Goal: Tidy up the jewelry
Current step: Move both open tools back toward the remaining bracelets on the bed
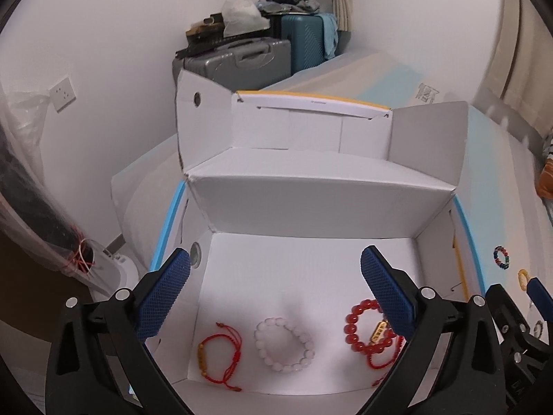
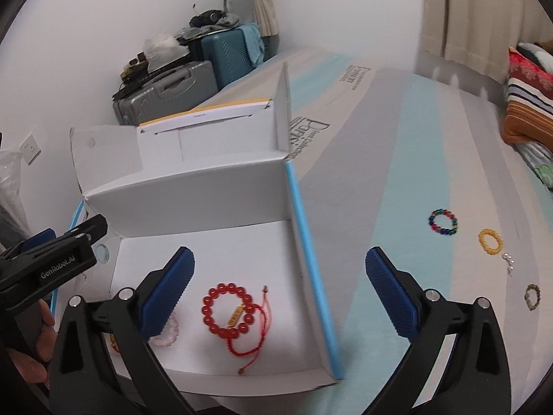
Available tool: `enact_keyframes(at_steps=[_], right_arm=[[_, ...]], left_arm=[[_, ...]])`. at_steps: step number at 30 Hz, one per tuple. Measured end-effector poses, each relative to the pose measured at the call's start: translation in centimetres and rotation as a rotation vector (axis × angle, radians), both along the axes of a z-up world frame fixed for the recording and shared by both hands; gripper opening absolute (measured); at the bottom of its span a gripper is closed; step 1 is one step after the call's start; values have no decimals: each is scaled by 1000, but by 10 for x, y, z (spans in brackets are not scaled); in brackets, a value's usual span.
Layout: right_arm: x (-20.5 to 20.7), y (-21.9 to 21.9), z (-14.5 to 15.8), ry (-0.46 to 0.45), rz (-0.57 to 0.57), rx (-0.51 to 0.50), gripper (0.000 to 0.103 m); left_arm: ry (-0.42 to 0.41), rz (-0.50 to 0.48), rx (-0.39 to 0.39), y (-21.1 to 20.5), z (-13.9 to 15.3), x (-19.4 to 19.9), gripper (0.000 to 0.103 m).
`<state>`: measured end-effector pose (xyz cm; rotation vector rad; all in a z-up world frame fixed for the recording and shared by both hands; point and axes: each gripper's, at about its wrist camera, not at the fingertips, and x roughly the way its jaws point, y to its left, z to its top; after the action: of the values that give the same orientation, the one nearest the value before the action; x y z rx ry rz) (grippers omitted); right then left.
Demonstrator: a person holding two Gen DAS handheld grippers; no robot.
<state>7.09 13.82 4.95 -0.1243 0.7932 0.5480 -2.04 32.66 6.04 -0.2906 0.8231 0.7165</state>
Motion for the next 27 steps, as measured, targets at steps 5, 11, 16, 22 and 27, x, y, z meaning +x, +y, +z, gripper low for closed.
enact_keyframes(at_steps=[5,11,16,22,27], right_arm=[[6,-23,4,-29,-27,-16,95],[15,-52,8,-56,-58,-34,95],[23,-82,7,-63,-99,-43,95],[36,-124,6,-76,-161,-54,95],[54,-168,4,-75,-222,-32,95]], left_arm=[[-19,-27,16,-17,6,9,97],[-16,-68,31,-41,11,24,97],[-26,-107,36,-63,16,36,97],[-26,-183,43,-95,17,53,97],[-45,-233,48,-121,18,65,97]])
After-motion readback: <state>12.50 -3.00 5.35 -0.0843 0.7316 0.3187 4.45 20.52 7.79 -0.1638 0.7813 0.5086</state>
